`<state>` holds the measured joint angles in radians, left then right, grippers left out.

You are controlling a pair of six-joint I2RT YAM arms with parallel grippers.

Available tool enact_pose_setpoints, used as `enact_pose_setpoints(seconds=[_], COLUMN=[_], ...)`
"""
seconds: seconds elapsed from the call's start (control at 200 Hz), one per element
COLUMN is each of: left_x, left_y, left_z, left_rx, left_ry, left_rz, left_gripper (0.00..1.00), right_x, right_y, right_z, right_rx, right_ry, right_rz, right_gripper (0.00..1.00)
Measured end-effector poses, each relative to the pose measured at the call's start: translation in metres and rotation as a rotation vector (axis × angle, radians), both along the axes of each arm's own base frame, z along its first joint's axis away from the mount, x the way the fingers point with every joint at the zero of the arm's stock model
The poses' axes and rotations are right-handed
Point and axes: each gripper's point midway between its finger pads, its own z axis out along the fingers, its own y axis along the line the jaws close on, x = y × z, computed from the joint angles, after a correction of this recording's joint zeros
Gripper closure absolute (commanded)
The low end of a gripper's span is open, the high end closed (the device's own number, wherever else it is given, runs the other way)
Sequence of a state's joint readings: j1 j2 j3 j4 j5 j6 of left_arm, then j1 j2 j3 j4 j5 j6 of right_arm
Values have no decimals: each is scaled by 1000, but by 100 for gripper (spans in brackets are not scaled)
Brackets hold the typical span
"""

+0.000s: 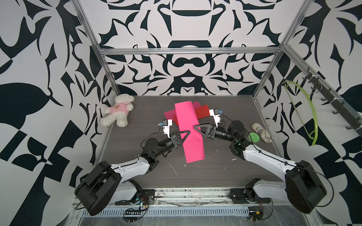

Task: Fold the rectangular paper in half along the long edge
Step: Fold the paper.

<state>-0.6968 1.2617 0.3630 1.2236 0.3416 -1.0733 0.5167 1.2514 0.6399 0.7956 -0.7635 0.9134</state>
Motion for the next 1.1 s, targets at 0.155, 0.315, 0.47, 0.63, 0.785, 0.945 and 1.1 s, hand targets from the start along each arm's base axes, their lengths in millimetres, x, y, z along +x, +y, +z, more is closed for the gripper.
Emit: enact_pose_setpoints(seconds=[0.155, 0.315, 0.47, 0.63, 0.785, 0.945, 1.1], left_x=[4, 6, 10, 10, 10, 10, 10], left_y=[-2, -4, -2, -4, -4, -5, -5], left_z=[-8, -14, -13, -17, -17, -20, -18], left_rx=[11, 22, 18, 24, 20, 24, 16], left_ry=[13, 29, 29, 40, 41, 51, 47], left_rz=[3, 3, 14, 8, 7, 1, -1], left_gripper=[100, 100, 100, 100, 100, 100, 100], right_x=[8, 24, 33, 45, 54, 64, 70], right_y=[-1, -1, 3, 0, 1, 4, 6], right_z=[0, 12, 16, 26, 32, 40, 45], right_rx=[-1, 29, 45, 63, 74, 83, 89], right_ry=[15, -2, 7, -22, -26, -45, -48], right_rz=[-21, -62, -68, -120, -134, -144, -147], right_gripper=[66, 100, 62, 100, 72, 100, 61])
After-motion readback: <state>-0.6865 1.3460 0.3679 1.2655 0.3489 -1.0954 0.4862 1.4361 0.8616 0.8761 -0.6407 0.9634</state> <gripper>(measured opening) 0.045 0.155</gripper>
